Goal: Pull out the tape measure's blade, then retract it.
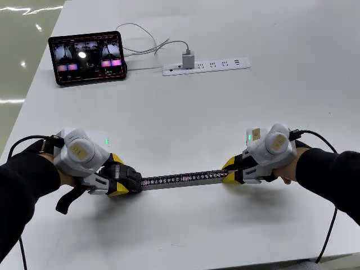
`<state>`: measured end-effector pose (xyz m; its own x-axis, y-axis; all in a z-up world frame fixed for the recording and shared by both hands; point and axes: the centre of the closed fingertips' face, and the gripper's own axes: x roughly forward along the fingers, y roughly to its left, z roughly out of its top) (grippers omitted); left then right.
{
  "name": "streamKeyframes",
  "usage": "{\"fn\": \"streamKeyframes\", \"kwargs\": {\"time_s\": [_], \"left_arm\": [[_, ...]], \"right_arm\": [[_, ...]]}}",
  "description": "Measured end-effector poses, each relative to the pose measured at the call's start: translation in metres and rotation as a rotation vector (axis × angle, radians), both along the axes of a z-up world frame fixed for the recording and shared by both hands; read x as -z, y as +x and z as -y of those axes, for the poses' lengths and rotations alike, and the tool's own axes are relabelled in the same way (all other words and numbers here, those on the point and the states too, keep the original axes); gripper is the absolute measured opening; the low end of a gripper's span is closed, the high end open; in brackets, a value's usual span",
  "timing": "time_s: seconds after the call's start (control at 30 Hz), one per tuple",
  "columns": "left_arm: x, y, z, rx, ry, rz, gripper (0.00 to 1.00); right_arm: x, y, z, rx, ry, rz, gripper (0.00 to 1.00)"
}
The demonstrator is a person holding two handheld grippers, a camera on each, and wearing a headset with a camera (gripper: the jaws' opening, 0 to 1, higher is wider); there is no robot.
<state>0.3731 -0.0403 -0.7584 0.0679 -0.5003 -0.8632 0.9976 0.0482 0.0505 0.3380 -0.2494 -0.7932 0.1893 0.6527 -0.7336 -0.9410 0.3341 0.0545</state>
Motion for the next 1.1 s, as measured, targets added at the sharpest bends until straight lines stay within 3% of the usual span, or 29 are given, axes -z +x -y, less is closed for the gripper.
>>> {"fn": "streamKeyframes", "kwargs": {"time_s": [1.1], "left_arm": [[-0.001,-0.002,0.001,0.001,-0.002,0.002,0.32]], "right_arm": [[-0.001,-0.003,0.014,0.009,-0.016,-0.002,0.08]]}}
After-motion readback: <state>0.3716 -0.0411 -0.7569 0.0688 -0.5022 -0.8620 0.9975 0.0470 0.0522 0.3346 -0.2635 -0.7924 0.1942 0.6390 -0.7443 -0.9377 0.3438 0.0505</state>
